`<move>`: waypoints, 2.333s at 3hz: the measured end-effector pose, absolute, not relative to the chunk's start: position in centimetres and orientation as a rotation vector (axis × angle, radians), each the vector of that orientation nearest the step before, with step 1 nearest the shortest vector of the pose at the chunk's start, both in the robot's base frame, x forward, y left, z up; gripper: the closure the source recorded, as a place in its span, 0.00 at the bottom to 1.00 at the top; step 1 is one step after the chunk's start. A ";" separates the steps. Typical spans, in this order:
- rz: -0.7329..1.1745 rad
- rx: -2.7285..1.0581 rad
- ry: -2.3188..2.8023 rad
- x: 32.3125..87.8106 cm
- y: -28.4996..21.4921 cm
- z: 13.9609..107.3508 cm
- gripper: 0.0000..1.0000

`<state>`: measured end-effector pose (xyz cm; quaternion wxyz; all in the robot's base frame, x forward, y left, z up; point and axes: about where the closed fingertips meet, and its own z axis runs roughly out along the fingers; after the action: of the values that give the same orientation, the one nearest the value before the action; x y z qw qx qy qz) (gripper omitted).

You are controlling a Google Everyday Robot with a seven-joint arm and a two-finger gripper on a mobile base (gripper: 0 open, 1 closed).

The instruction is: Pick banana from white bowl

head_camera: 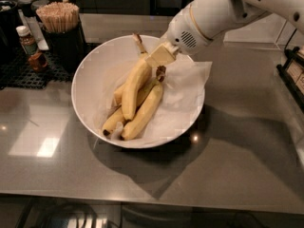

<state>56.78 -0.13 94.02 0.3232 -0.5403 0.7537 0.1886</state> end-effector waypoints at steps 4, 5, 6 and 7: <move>0.560 -1.106 1.647 56.4 -7.2 99.5 1.00; 0.494 -1.039 1.532 54.2 -10.9 102.9 1.00; 0.458 -1.013 1.402 51.7 -13.4 105.9 1.00; 0.461 -1.036 1.227 48.3 -14.9 108.7 1.00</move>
Offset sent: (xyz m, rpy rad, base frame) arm 0.0199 -0.0238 0.0089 0.2764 -0.0835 -0.0202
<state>48.32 -14.91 108.74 0.6709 -0.4599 0.5445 0.2048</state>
